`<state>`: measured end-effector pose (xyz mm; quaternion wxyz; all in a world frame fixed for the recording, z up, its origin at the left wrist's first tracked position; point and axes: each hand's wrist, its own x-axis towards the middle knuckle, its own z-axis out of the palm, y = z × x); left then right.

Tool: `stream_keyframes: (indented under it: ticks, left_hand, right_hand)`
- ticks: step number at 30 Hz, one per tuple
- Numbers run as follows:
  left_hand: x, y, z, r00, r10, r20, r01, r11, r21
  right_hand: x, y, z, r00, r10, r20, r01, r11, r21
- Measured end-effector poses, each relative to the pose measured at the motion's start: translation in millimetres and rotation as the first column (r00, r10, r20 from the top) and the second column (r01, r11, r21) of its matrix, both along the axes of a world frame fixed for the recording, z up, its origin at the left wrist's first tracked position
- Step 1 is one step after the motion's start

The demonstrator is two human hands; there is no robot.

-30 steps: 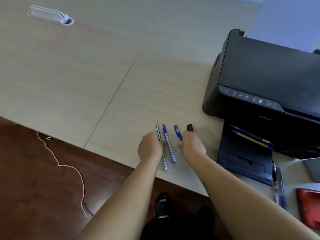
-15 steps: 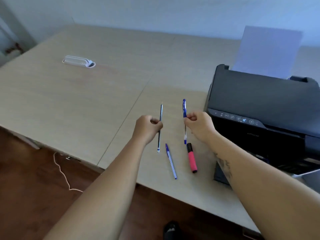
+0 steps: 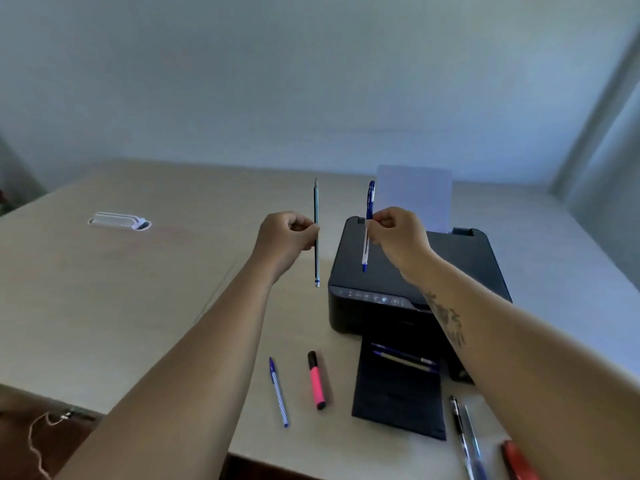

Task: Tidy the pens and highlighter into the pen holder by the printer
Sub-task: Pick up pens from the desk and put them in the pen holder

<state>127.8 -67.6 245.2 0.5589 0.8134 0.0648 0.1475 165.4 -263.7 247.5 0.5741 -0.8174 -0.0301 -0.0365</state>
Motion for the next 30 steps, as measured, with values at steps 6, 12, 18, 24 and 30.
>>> stream_keyframes:
  ticks: [6, 12, 18, 24, 30]
  left_hand:
    - [14, -85, 9, 0.991, -0.13, 0.011, 0.13, 0.991, 0.008]
    - [25, -170, 6, 0.974, -0.228, 0.006, 0.228, 0.974, 0.01]
    - [29, -258, -3, 0.936, -0.351, -0.01, 0.351, 0.936, -0.032]
    - [23, -333, -36, 0.885, -0.462, -0.062, 0.463, 0.886, 0.011]
    - [12, -375, -93, 0.864, -0.463, -0.197, 0.49, 0.863, 0.122]
  right_hand:
    - [-3, -87, 5, 0.989, -0.146, 0.014, 0.145, 0.989, 0.024]
    - [-15, -177, 3, 0.956, -0.292, 0.019, 0.291, 0.956, 0.023]
    - [-35, -258, -1, 0.904, -0.427, 0.001, 0.427, 0.904, 0.023]
    - [-60, -319, -26, 0.858, -0.509, -0.067, 0.507, 0.861, -0.038]
    - [-79, -349, -94, 0.82, -0.527, -0.223, 0.534, 0.845, -0.035]
